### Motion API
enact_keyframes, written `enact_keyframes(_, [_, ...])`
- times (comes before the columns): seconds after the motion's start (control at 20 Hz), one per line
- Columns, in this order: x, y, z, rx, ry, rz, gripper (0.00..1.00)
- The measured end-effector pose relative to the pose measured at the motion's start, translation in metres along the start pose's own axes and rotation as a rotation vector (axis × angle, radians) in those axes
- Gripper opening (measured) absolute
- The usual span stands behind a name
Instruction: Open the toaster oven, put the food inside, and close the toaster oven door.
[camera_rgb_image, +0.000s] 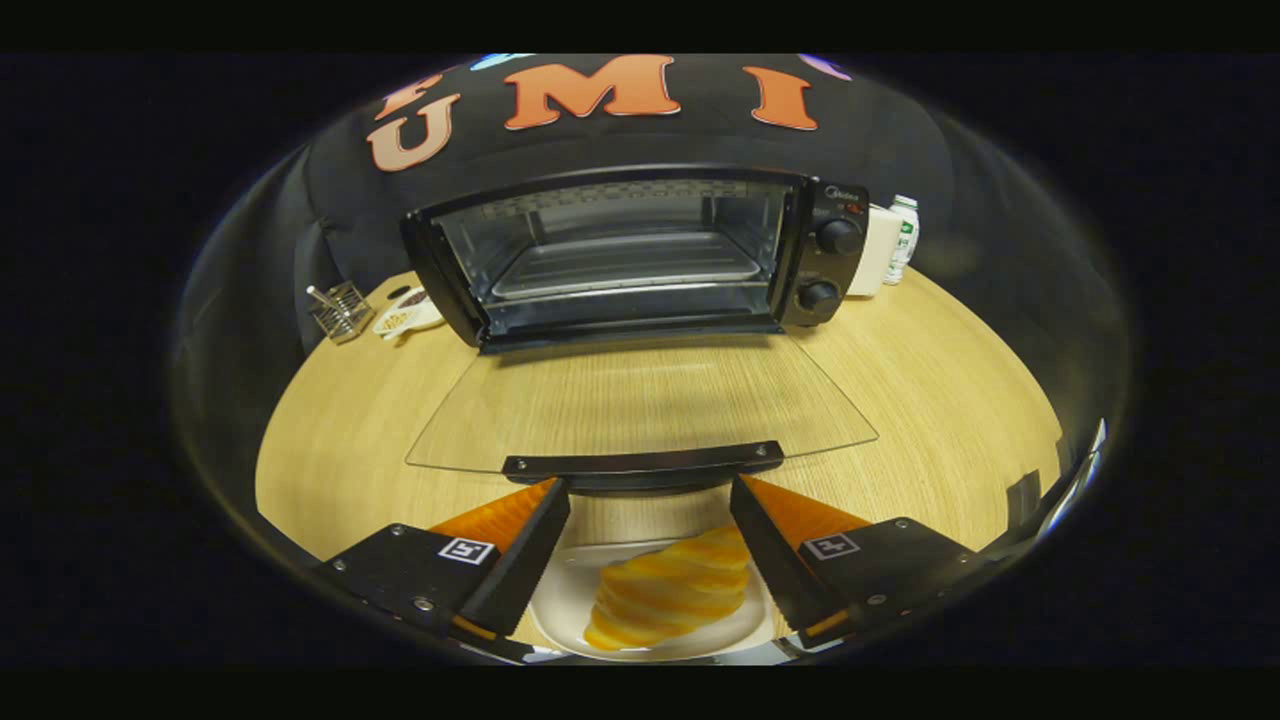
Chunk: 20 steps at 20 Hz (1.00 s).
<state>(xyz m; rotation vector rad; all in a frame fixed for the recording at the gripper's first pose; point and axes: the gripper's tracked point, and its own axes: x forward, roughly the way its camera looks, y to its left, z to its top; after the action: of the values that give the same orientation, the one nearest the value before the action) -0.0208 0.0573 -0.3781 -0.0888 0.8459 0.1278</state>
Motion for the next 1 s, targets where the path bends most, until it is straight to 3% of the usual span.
enact_keyframes(0.25, [-0.02,-0.001,0.052,0.009,-0.118,0.009,0.96])
enact_keyframes(0.45, [-0.018,-0.004,0.057,0.004,-0.126,0.005,0.97])
enact_keyframes(1.0, [0.034,-0.012,-0.029,-0.077,0.129,-0.044,0.98])
